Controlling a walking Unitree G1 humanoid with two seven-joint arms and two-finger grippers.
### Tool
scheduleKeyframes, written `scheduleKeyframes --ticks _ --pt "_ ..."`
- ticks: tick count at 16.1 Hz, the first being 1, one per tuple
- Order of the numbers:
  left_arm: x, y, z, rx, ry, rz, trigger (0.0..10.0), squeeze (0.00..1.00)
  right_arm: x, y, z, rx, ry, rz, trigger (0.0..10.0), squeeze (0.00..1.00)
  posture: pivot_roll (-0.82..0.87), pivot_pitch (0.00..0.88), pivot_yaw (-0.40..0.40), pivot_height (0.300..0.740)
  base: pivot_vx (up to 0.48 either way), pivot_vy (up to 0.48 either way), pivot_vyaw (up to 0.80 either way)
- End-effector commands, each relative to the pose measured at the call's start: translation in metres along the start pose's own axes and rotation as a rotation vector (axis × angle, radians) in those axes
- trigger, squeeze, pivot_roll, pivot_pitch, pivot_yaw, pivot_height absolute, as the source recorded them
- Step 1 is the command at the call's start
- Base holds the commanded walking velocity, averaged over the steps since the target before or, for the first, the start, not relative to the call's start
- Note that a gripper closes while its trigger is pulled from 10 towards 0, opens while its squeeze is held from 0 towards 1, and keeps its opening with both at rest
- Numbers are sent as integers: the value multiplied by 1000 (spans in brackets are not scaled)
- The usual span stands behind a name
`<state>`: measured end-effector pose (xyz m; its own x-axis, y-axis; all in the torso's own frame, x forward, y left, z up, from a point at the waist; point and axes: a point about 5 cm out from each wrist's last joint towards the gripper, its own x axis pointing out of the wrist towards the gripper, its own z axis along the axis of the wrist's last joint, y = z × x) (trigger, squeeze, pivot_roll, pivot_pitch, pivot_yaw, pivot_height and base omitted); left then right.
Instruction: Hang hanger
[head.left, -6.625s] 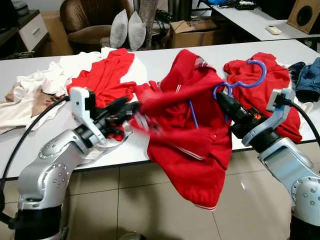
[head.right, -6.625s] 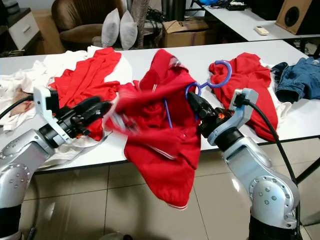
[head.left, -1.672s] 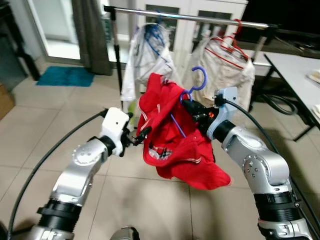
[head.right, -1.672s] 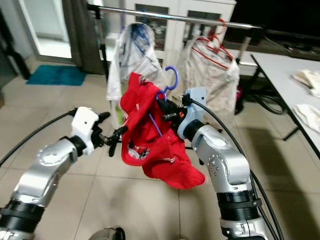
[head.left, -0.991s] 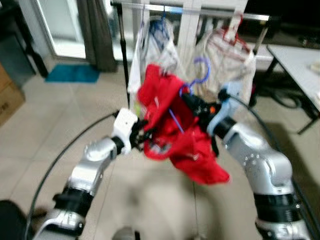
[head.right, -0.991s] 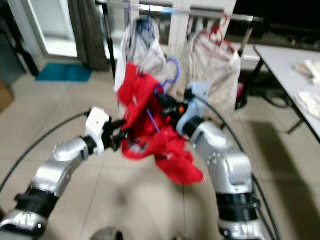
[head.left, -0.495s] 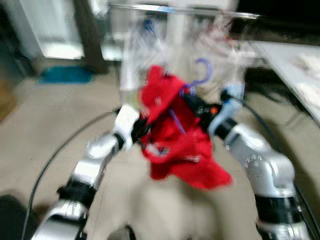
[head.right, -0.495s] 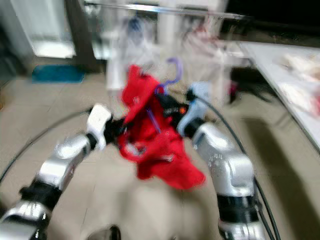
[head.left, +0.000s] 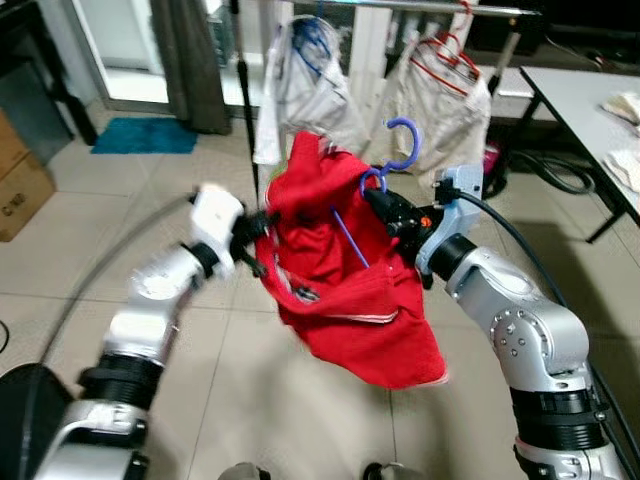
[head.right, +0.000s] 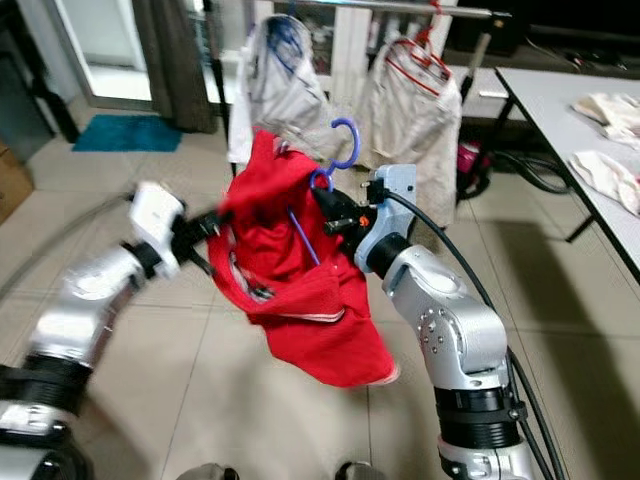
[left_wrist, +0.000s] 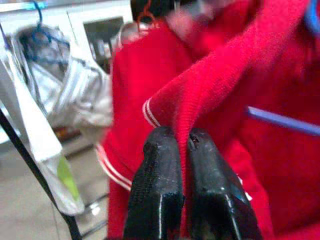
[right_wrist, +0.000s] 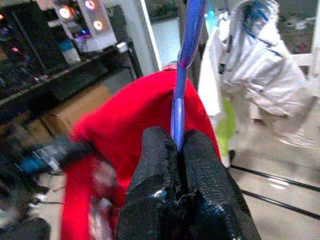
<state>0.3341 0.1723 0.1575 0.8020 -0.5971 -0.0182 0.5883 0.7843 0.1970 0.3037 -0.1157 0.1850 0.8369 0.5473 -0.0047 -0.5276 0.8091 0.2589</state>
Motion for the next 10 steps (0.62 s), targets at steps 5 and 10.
scheduleKeyframes --ticks 5,10 --pt "-20 14 33 20 -43 -39 0 0 -6 1 -7 -141 77 32 7961 0 -89 36 -12 740 0 0 0" --pt "-21 46 69 170 39 52 0 0 -15 8 -13 -321 165 133 0 0 -102 28 -6 740 0 0 0"
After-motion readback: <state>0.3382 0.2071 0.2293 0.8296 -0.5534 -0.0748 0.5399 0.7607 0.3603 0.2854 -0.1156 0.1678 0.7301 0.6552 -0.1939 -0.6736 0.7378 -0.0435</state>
